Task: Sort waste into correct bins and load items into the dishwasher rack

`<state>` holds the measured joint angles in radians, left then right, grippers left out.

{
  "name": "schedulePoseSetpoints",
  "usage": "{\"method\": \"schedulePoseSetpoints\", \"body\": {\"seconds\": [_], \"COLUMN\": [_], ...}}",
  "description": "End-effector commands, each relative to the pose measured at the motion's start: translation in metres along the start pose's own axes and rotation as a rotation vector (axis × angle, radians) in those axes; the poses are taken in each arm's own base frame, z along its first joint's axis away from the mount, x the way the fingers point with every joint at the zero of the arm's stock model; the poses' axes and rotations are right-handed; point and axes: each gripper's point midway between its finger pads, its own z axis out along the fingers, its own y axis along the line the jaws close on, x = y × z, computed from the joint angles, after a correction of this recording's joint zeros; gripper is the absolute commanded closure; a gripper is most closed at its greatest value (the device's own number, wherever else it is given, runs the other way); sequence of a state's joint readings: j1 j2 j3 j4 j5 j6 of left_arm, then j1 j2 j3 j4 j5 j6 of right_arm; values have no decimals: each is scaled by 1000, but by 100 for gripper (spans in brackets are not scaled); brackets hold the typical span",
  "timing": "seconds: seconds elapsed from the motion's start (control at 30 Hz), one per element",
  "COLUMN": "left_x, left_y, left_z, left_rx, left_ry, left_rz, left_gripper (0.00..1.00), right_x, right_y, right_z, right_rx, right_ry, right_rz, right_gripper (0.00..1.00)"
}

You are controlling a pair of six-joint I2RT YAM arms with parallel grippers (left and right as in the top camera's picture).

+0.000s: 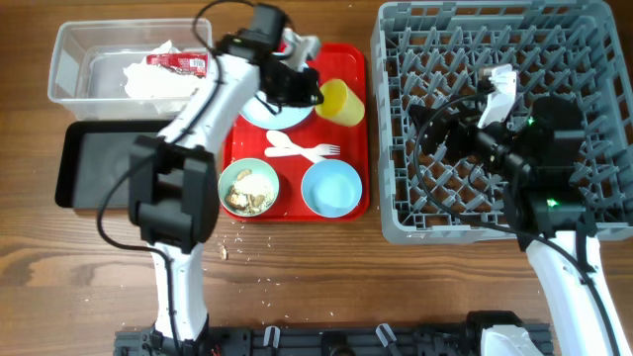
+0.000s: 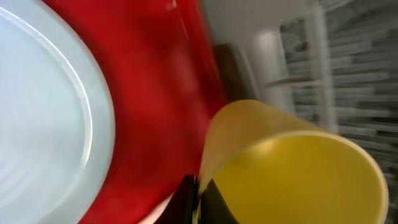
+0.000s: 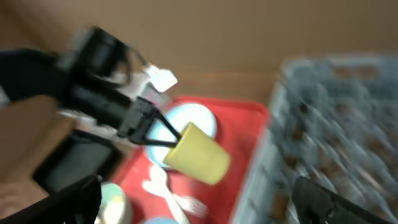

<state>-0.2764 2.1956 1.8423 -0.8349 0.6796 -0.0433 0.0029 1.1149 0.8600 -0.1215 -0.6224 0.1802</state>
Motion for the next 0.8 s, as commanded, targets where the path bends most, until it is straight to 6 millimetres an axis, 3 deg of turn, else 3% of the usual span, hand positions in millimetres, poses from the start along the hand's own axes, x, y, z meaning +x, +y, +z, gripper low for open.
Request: {"method": "schedulePoseSetpoints", "body": {"seconds": [0.0, 0.13, 0.3, 0.57, 0.6, 0.77], "left_x": [-15, -14, -9, 9, 12, 17], "left_y": [-75, -95, -107, -145, -150, -159], "left_z": [-79, -120, -112, -87, -83, -78], "left_rx": [588, 848, 860, 889, 892, 899], "left_ry": [-66, -69, -5, 87, 103, 128], "left_rz": [13, 23, -39, -1, -1, 4], "left_gripper": [96, 96, 96, 96, 96, 96], "right_x": [0, 6, 1, 1, -1, -2], "right_y": [29, 47, 42, 58, 59, 60], "right_z": [12, 26, 42, 59, 58, 58], "right_rx": [-238, -489, -550, -608, -612, -615], "right_ry": [32, 52, 23, 0, -11, -6], "right_rz": [20, 12, 31, 8, -5, 14], "right_gripper": [0, 7, 7, 8, 11, 47]}}
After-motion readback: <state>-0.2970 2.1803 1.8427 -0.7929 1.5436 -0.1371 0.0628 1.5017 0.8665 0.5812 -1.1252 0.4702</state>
